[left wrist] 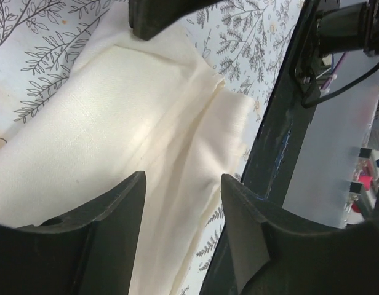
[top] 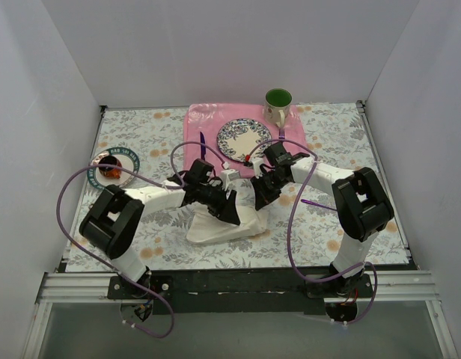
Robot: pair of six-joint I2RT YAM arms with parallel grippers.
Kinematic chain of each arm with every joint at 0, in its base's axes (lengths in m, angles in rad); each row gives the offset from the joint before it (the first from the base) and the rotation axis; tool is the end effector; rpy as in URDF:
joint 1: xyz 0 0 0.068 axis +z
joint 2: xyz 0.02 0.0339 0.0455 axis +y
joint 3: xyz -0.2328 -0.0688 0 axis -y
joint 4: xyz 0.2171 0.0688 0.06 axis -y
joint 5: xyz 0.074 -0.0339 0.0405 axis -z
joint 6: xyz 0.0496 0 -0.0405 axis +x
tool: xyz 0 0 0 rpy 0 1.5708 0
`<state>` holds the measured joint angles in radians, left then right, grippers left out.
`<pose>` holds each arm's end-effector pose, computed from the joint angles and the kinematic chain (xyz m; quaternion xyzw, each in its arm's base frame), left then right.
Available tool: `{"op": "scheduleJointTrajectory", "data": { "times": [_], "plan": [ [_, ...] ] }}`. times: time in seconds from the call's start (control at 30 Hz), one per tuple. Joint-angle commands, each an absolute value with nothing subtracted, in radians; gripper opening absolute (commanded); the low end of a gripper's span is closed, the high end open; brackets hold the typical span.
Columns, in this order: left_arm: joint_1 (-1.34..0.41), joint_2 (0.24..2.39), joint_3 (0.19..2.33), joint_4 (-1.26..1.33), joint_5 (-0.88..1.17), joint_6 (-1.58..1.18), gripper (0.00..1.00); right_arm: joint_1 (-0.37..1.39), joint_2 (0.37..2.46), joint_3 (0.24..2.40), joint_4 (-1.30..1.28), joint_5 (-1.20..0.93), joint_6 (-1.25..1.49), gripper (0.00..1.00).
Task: Fold the napkin into a case and place the utensils inside
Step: Stuff the top corner of the smaller-rectangle-folded napkin at the center of the board.
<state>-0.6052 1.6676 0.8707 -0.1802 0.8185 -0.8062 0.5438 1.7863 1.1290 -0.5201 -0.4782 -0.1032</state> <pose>0.2241 -0.1990 0.1424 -0.0278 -0.8845 0.4637 0.0425 0.2651 0.1869 0.1468 -0.3468 0.8887 0.2681 0.1345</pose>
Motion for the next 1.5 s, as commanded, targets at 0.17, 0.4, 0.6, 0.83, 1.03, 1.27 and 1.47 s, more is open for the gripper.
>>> {"op": "scheduleJointTrajectory", "data": {
  "times": [0.17, 0.4, 0.6, 0.83, 1.03, 1.27, 1.47],
  "plan": [
    [-0.788, 1.485, 0.792, -0.198, 0.597, -0.586, 0.56, 0.537, 1.786, 1.140, -0.512, -0.497, -0.110, 0.01],
    [-0.969, 1.292, 0.565, 0.032, 0.272, -0.362, 0.48, 0.537, 1.793, 1.147, -0.522, -0.497, -0.115, 0.01],
    [-1.061, 1.190, 0.446, 0.110, 0.181, -0.163, 0.52, 0.535, 1.793, 1.138, -0.522, -0.497, -0.120, 0.01],
    [-1.167, 1.212, 0.425, 0.112, 0.153, -0.107, 0.52, 0.537, 1.793, 1.138, -0.522, -0.502, -0.118, 0.01],
    [-1.196, 1.224, 0.431, 0.092, 0.153, -0.109, 0.52, 0.535, 1.796, 1.138, -0.526, -0.505, -0.124, 0.01],
    [-1.198, 1.304, 0.437, 0.104, 0.100, -0.104, 0.44, 0.535, 1.793, 1.131, -0.522, -0.508, -0.118, 0.01],
    [-1.200, 1.312, 0.442, 0.120, 0.081, -0.106, 0.28, 0.535, 1.798, 1.135, -0.523, -0.509, -0.118, 0.01]
  ]
}}
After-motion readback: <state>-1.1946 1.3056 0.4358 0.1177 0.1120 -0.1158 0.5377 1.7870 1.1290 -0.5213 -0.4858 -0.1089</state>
